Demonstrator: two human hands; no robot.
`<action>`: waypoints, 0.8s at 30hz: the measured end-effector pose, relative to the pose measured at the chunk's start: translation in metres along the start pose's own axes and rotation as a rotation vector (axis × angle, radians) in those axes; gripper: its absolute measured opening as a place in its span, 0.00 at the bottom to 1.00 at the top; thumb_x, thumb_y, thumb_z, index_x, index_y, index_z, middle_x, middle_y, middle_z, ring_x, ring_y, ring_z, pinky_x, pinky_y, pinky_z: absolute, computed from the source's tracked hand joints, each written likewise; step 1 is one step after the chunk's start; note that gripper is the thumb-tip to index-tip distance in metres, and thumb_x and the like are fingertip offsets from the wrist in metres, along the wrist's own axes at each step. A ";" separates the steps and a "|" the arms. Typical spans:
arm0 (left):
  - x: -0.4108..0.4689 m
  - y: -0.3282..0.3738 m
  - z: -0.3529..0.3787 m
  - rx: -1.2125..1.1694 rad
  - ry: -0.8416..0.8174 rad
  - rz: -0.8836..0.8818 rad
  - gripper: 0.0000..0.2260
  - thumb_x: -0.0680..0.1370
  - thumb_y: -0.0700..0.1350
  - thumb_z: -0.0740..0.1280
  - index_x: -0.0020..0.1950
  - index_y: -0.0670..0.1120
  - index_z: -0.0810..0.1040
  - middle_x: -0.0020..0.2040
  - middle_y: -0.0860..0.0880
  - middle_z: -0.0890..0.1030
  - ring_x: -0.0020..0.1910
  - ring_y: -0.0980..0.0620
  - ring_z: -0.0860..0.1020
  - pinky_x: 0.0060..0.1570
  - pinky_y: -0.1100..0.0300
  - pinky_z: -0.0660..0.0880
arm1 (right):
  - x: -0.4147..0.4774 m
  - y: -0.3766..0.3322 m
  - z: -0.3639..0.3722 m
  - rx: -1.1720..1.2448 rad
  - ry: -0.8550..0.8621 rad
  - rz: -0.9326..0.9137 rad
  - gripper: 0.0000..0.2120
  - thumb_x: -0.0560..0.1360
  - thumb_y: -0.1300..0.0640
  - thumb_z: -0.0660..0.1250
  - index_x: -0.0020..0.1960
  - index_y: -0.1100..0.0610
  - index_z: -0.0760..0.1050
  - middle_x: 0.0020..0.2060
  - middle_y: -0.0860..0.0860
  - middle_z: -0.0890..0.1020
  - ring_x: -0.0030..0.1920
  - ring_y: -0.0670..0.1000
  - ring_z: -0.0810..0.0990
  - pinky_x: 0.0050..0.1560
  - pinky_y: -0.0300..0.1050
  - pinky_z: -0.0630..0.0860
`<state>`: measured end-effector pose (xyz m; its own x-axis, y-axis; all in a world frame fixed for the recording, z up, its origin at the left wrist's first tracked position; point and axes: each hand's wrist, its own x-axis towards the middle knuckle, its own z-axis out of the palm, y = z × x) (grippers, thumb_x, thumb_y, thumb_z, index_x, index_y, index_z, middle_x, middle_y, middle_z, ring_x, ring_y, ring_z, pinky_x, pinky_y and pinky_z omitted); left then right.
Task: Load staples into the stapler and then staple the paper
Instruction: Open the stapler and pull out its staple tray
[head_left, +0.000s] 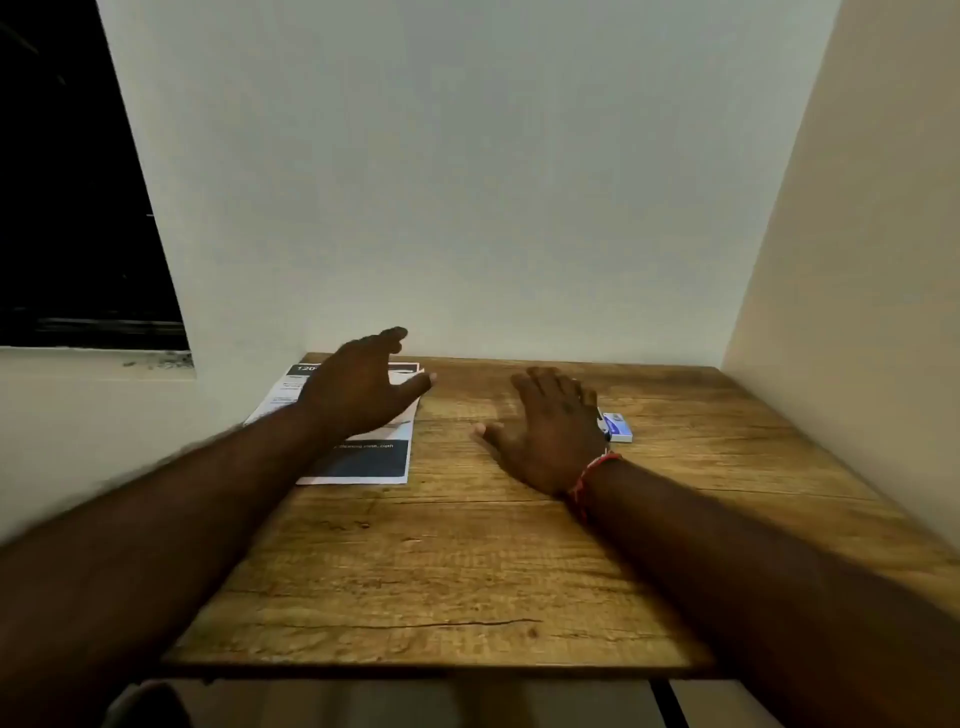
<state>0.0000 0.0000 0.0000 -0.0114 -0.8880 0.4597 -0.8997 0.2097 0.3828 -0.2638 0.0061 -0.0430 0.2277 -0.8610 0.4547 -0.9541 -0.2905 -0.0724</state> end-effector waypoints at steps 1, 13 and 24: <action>0.005 -0.008 0.007 -0.028 0.041 -0.023 0.40 0.79 0.73 0.70 0.85 0.53 0.70 0.77 0.52 0.82 0.79 0.46 0.78 0.77 0.46 0.75 | 0.008 0.003 0.003 -0.028 0.017 0.038 0.41 0.76 0.24 0.60 0.77 0.52 0.71 0.75 0.52 0.76 0.77 0.59 0.71 0.76 0.62 0.63; -0.005 0.000 0.016 -0.102 -0.043 0.029 0.34 0.77 0.71 0.75 0.79 0.57 0.79 0.78 0.55 0.80 0.80 0.50 0.75 0.77 0.48 0.72 | 0.034 0.075 -0.017 -0.214 -0.204 0.407 0.34 0.78 0.27 0.63 0.69 0.52 0.78 0.66 0.56 0.83 0.70 0.62 0.78 0.75 0.64 0.65; -0.021 0.033 0.021 -0.370 -0.106 0.023 0.23 0.76 0.66 0.79 0.65 0.55 0.88 0.48 0.59 0.90 0.50 0.63 0.86 0.51 0.64 0.80 | 0.017 0.002 -0.025 0.250 0.046 0.025 0.27 0.83 0.45 0.72 0.79 0.48 0.73 0.65 0.50 0.84 0.70 0.55 0.79 0.73 0.56 0.71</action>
<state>-0.0389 0.0168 -0.0135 -0.0925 -0.9147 0.3935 -0.6809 0.3465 0.6453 -0.2663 0.0017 -0.0131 0.1898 -0.8510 0.4897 -0.8802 -0.3684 -0.2991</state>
